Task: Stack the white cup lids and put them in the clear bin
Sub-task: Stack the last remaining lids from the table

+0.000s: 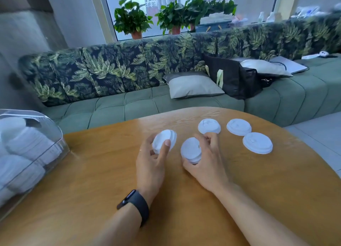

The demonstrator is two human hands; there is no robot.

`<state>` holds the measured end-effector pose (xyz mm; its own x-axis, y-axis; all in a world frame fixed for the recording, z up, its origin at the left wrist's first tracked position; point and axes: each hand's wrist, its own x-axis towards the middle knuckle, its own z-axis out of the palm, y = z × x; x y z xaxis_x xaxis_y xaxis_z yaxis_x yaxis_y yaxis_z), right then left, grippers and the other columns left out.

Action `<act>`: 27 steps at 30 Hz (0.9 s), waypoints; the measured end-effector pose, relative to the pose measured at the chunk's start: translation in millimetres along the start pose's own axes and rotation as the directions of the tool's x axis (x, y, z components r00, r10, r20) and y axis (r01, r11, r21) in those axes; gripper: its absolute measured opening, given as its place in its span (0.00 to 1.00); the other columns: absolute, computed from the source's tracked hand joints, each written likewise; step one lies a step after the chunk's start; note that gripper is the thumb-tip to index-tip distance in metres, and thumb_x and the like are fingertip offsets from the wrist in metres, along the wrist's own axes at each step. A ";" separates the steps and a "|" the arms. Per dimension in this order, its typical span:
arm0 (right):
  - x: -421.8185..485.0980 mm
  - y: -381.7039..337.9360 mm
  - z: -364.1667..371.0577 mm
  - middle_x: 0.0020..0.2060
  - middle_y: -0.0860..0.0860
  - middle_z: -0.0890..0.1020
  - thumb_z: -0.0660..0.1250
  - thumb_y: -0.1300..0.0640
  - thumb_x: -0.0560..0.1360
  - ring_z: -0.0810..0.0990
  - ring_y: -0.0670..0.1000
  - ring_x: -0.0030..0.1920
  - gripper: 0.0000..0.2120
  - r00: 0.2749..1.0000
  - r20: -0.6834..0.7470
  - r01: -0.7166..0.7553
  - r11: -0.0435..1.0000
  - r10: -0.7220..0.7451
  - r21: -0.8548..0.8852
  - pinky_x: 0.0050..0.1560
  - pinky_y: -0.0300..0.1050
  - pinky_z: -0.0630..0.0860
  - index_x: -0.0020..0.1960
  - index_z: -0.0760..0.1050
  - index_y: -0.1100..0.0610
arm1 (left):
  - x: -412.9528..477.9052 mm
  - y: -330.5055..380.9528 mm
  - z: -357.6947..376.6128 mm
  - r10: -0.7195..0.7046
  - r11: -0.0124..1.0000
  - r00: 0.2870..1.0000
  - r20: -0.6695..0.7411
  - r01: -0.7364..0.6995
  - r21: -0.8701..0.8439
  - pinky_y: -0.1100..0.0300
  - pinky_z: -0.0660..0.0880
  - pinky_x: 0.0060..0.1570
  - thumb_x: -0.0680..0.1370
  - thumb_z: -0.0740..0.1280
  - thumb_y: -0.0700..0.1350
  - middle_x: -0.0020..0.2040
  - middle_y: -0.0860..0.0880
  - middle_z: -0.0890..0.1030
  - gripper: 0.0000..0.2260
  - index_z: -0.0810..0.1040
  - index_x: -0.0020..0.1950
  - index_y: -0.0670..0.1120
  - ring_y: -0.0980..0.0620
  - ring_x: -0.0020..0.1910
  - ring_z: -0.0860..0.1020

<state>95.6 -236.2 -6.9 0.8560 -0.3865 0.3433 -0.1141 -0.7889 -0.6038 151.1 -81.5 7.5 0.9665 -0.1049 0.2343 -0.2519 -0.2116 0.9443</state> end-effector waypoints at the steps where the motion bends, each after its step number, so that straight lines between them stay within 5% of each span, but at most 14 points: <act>1: -9.3 -4.7 -1.7 0.61 0.44 0.61 0.79 0.47 0.67 0.70 0.44 0.57 0.35 1.000 -0.011 -0.006 0.999 0.006 0.045 0.52 0.40 0.73 0.70 0.69 0.49 | -13.5 1.6 -6.9 -0.005 1.000 1.000 0.012 0.005 -0.005 0.77 0.71 0.44 0.77 0.67 0.60 0.57 0.66 0.77 0.19 0.71 0.67 0.59 0.71 0.50 0.76; 6: -60.1 -32.4 -8.0 0.59 0.42 0.71 0.80 0.58 0.66 0.71 0.30 0.55 0.32 0.977 -0.039 -0.174 0.899 0.207 0.402 0.47 0.27 0.70 0.60 0.65 0.43 | -67.7 5.0 -36.8 0.008 0.999 0.999 0.038 -0.006 -0.038 0.72 0.73 0.46 0.73 0.71 0.60 0.64 0.61 0.78 0.26 0.73 0.70 0.59 0.61 0.55 0.79; 10: -90.4 -53.9 -12.9 0.50 0.40 0.81 0.85 0.52 0.62 0.82 0.40 0.48 0.32 0.951 0.042 -0.272 0.765 0.305 0.584 0.43 0.36 0.78 0.58 0.68 0.43 | -95.2 9.8 -53.3 0.044 0.998 0.998 0.044 -0.042 -0.039 0.68 0.76 0.48 0.73 0.72 0.58 0.67 0.61 0.75 0.23 0.76 0.68 0.57 0.59 0.60 0.78; 14: -105.8 -66.4 -17.7 0.51 0.40 0.82 0.86 0.50 0.62 0.83 0.41 0.50 0.32 0.938 0.130 -0.322 0.672 0.321 0.667 0.49 0.44 0.82 0.58 0.72 0.40 | -108.5 14.7 -59.1 0.053 0.998 0.997 0.049 -0.052 -0.023 0.68 0.76 0.48 0.73 0.71 0.60 0.68 0.63 0.73 0.26 0.72 0.70 0.60 0.59 0.62 0.76; 18: -107.1 -68.0 -18.4 0.53 0.42 0.81 0.78 0.57 0.71 0.81 0.40 0.50 0.23 0.924 0.172 -0.357 0.612 0.341 0.706 0.48 0.37 0.76 0.59 0.73 0.40 | -108.9 15.6 -58.1 0.070 0.997 0.994 0.087 -0.068 -0.022 0.69 0.76 0.50 0.75 0.71 0.59 0.69 0.63 0.72 0.29 0.69 0.75 0.59 0.61 0.63 0.76; 22: -101.7 -60.7 -15.1 0.49 0.47 0.85 0.68 0.62 0.77 0.82 0.52 0.53 0.13 0.901 0.215 -0.395 0.508 0.377 0.765 0.51 0.46 0.76 0.50 0.82 0.44 | -105.0 10.7 -56.7 0.066 0.998 0.991 0.119 -0.065 -0.011 0.65 0.78 0.53 0.75 0.71 0.60 0.69 0.65 0.71 0.31 0.66 0.76 0.62 0.60 0.64 0.75; 24: -99.9 -60.8 -15.5 0.48 0.49 0.87 0.69 0.59 0.78 0.82 0.53 0.54 0.07 0.893 0.240 -0.408 0.456 0.382 0.791 0.56 0.52 0.77 0.48 0.85 0.49 | -103.3 8.3 -55.7 0.070 0.998 0.988 0.141 -0.069 -0.010 0.59 0.79 0.56 0.74 0.72 0.62 0.69 0.67 0.69 0.33 0.64 0.77 0.63 0.59 0.65 0.75; 27: -96.6 -59.7 -16.1 0.48 0.51 0.87 0.74 0.58 0.75 0.83 0.50 0.51 0.04 0.888 0.245 -0.408 0.420 0.389 0.811 0.53 0.47 0.78 0.49 0.85 0.53 | -102.2 7.7 -55.0 0.085 0.996 0.981 0.172 -0.088 0.006 0.58 0.80 0.55 0.72 0.74 0.63 0.67 0.67 0.70 0.35 0.63 0.76 0.66 0.59 0.64 0.76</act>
<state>11.6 -159.5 7.5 0.8394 -0.5330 -0.1064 0.0117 0.2135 -0.9769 53.1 -19.0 3.5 0.9184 -0.2886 0.2708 -0.3361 -0.2077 0.9186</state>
